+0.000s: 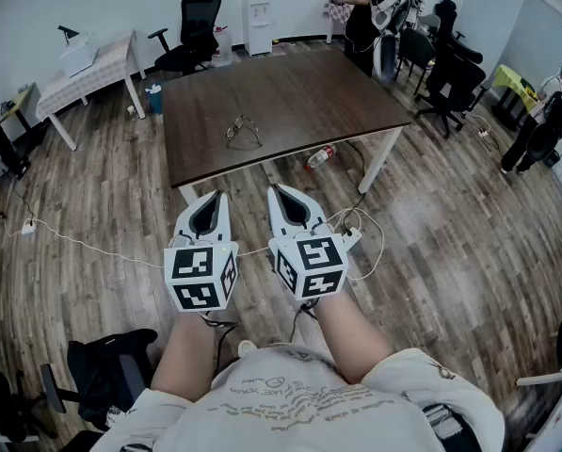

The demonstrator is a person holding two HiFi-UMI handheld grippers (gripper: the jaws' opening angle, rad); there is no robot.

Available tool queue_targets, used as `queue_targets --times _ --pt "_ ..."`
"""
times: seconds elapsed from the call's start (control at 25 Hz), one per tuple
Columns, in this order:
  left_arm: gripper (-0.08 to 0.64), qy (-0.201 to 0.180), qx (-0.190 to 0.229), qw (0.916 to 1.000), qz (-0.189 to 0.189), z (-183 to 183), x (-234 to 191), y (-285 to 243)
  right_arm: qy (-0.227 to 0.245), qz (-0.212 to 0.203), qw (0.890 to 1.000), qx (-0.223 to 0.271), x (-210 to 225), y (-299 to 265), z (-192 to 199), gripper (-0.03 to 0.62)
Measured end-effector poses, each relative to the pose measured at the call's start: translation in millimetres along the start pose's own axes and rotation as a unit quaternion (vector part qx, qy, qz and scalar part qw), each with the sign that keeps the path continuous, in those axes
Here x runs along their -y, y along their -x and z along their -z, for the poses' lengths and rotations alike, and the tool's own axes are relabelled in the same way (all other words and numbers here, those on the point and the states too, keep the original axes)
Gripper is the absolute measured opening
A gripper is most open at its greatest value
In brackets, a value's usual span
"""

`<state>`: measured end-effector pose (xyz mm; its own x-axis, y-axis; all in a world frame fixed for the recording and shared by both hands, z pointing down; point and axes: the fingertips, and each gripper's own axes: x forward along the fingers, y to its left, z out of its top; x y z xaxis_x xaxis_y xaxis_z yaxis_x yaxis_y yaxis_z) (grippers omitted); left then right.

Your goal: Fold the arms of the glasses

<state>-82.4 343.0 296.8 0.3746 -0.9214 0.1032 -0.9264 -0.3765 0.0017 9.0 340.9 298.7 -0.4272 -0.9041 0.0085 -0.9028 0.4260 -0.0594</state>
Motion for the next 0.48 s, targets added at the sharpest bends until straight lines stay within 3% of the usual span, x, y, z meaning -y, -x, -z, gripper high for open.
queue_targets --times 0.48 --pt "0.014 0.014 -0.008 0.9999 -0.003 9.6 -38.0 -8.8 -0.011 0.009 1.000 0.002 -13.9 -31.8 1.1 0.014"
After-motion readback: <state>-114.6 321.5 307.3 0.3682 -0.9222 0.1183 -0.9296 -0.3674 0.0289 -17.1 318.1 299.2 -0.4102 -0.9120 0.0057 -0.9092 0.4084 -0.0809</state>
